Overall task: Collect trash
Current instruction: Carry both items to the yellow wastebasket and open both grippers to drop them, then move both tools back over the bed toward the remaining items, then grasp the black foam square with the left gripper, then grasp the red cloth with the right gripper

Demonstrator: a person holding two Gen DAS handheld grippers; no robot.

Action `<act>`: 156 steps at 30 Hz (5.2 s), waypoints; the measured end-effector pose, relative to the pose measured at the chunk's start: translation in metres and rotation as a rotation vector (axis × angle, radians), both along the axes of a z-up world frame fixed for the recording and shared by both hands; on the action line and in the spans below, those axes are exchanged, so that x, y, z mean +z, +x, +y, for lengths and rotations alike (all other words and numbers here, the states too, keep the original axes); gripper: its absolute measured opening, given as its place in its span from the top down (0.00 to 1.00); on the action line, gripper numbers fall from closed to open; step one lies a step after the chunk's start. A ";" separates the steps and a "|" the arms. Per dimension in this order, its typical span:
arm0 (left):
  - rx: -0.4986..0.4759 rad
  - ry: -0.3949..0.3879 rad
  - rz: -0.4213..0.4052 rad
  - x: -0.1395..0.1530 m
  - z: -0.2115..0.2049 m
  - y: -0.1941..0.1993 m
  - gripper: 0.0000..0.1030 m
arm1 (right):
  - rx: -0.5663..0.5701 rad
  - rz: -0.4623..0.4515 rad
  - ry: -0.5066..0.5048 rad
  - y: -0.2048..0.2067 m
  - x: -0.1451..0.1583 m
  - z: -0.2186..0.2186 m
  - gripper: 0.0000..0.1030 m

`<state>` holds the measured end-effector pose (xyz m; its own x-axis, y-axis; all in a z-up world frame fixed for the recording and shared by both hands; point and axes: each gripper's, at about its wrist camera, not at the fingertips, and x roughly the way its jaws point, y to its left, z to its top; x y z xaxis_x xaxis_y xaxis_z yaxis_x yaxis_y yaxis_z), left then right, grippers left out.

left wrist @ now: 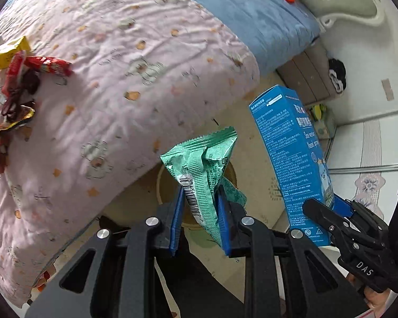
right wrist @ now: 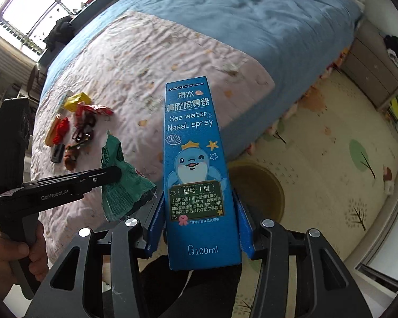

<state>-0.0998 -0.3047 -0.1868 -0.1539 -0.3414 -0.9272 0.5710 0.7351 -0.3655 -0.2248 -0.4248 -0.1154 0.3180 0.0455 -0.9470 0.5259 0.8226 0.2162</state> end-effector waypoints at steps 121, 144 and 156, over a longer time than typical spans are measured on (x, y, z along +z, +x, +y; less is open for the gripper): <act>0.733 0.248 -0.059 -0.109 0.378 0.315 0.76 | 0.864 0.051 0.111 0.446 -0.097 0.330 0.46; 0.864 0.155 -0.020 -0.091 0.426 0.309 0.77 | 0.877 0.150 0.103 0.505 -0.174 0.365 0.61; 0.803 0.091 -0.069 -0.049 0.398 0.305 0.77 | 0.802 0.080 0.129 0.475 -0.119 0.340 0.64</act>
<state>0.2050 0.0930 -0.2360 0.1645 -0.2460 -0.9552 -0.1246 0.9555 -0.2675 0.2500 -0.0851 -0.2342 0.0736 0.3410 -0.9372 -0.1944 0.9266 0.3219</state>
